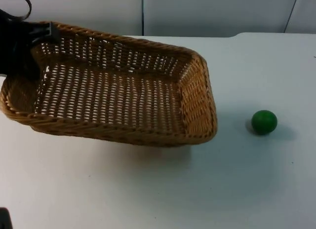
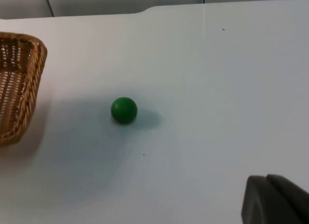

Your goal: Pick up the basket with the left hand and place the ball into the basket with the right hand.

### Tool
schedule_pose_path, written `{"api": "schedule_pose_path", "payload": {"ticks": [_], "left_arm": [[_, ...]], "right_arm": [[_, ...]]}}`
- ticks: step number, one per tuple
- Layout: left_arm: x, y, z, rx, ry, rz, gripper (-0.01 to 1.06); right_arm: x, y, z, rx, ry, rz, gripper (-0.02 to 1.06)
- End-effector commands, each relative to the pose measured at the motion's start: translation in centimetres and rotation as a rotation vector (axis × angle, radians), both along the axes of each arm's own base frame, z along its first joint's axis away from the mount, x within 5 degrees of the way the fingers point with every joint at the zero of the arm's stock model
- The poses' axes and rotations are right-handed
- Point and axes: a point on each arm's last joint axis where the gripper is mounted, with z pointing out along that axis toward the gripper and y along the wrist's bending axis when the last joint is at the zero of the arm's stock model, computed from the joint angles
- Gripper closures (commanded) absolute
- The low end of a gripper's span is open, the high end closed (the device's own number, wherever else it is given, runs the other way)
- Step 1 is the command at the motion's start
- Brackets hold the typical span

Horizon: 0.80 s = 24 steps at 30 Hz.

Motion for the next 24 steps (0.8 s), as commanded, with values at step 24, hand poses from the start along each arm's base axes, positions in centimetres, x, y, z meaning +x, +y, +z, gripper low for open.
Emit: {"api": "schedule_pose_path", "payload": {"ticks": [24], "left_arm": [[0.34, 1.10, 1.03, -0.190, -0.078, 0.047, 1.05]], "right_arm": [[-0.01, 0.04, -0.04, 0.004, -0.006, -0.002, 1.05]]}}
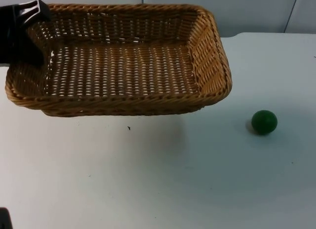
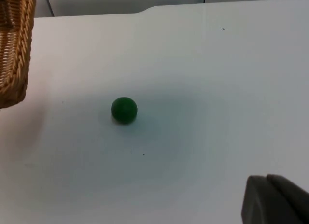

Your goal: Pick up the basket with the left hand and place the ball into the basket with the right hand.

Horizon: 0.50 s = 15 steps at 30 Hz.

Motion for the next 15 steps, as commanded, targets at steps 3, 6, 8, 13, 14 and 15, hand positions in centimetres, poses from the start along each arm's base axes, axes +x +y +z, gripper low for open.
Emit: {"api": "schedule_pose_path", "payload": {"ticks": [3, 6, 8, 13, 14, 15], "left_arm": [[-0.08, 0.03, 0.46, -0.018, -0.010, 0.015, 1.05], [-0.08, 0.03, 0.46, -0.018, -0.010, 0.015, 1.05], [-0.08, 0.03, 0.46, -0.018, -0.010, 0.015, 1.05], [-0.08, 0.03, 0.46, -0.018, -0.010, 0.015, 1.05], [-0.08, 0.03, 0.46, -0.018, -0.010, 0.015, 1.05], [-0.08, 0.03, 0.46, -0.018, -0.010, 0.015, 1.05]], "right_arm": [[-0.01, 0.04, -0.04, 0.004, -0.006, -0.002, 1.05], [-0.01, 0.04, -0.04, 0.004, -0.006, -0.002, 1.05], [-0.01, 0.04, -0.04, 0.004, -0.006, -0.002, 1.05], [-0.01, 0.04, -0.04, 0.004, -0.006, -0.002, 1.05], [-0.01, 0.04, -0.04, 0.004, -0.006, -0.002, 1.05], [-0.01, 0.04, -0.04, 0.004, -0.006, -0.002, 1.05]]}}
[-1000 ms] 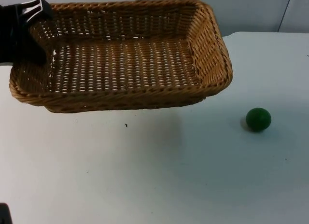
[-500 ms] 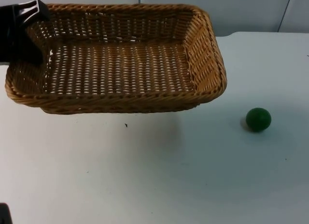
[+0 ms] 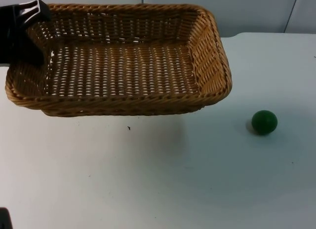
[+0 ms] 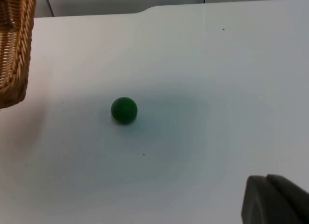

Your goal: Pick up the basket with the left hand and place the ball into the basket with the right hand.

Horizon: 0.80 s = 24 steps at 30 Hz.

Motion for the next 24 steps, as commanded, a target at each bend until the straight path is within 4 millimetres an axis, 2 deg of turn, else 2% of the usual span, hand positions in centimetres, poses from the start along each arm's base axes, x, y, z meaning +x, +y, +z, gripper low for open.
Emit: {"api": "schedule_pose_path", "payload": {"ticks": [1, 24], "left_arm": [[-0.08, 0.03, 0.46, -0.018, -0.010, 0.015, 1.05], [-0.08, 0.03, 0.46, -0.018, -0.010, 0.015, 1.05]], "right_arm": [[-0.01, 0.04, -0.04, 0.004, -0.006, -0.002, 1.05], [0.06, 0.07, 0.08, 0.007, -0.022, 0.000, 1.05]]}}
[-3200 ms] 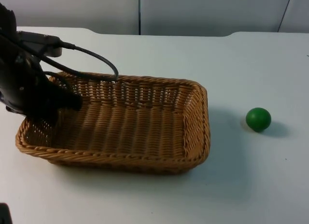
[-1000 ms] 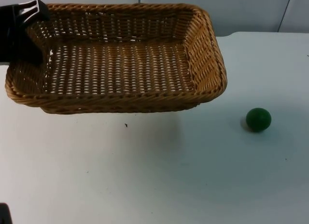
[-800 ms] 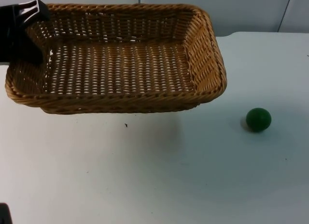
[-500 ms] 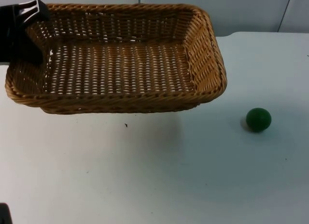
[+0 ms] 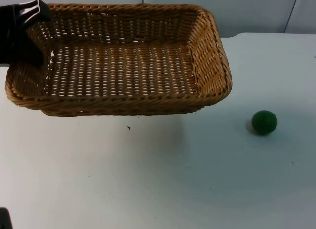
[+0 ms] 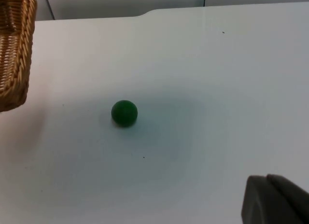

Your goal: Pick up the basket with the left hand and place the ball into the basket with the right hand.

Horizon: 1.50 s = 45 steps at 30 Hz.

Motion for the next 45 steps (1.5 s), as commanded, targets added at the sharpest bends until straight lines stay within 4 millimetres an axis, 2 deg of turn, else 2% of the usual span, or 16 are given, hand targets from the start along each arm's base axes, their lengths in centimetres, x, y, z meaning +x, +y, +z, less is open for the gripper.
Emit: {"api": "schedule_pose_path", "payload": {"ticks": [1, 14, 19, 22, 23, 25, 34, 36, 37, 40, 41, 45], "left_arm": [[-0.1, 0.0, 0.5, -0.018, -0.010, 0.015, 1.05], [-0.1, 0.0, 0.5, -0.018, -0.010, 0.015, 1.05], [-0.1, 0.0, 0.5, -0.018, -0.010, 0.015, 1.05], [-0.1, 0.0, 0.5, -0.018, -0.010, 0.015, 1.05], [-0.1, 0.0, 0.5, -0.018, -0.010, 0.015, 1.05], [-0.1, 0.0, 0.5, -0.018, -0.010, 0.015, 1.05], [-0.1, 0.0, 0.5, -0.018, -0.010, 0.015, 1.05], [-0.1, 0.0, 0.5, -0.018, -0.010, 0.015, 1.05], [-0.1, 0.0, 0.5, -0.018, -0.010, 0.015, 1.05], [-0.1, 0.0, 0.5, -0.018, -0.010, 0.015, 1.05], [-0.1, 0.0, 0.5, -0.018, -0.010, 0.015, 1.05], [-0.1, 0.0, 0.5, -0.018, -0.010, 0.015, 1.05]], "right_arm": [[0.0, 0.1, 0.0, 0.007, -0.014, 0.000, 1.05], [0.0, 0.1, 0.0, 0.006, -0.014, 0.000, 1.05], [1.5, 0.0, 0.0, 0.007, 0.082, -0.001, 1.05], [3.0, 0.0, -0.1, 0.010, 0.172, 0.000, 1.05], [3.0, 0.0, -0.1, 0.010, 0.172, 0.000, 1.05], [4.2, 0.0, 0.5, 0.013, 0.182, 0.000, 1.05], [8.5, 0.0, 2.1, 0.027, 0.036, -0.006, 1.05], [9.8, -0.2, 1.9, 0.000, 0.053, -0.013, 1.05], [9.8, -0.2, 1.9, 0.000, 0.053, -0.013, 1.05], [12.3, -0.6, 1.0, -0.064, 0.135, -0.020, 1.05], [12.3, -0.6, 1.0, -0.064, 0.135, -0.020, 1.05], [16.2, -0.2, -1.1, -0.072, 0.237, 0.016, 1.05]]}}
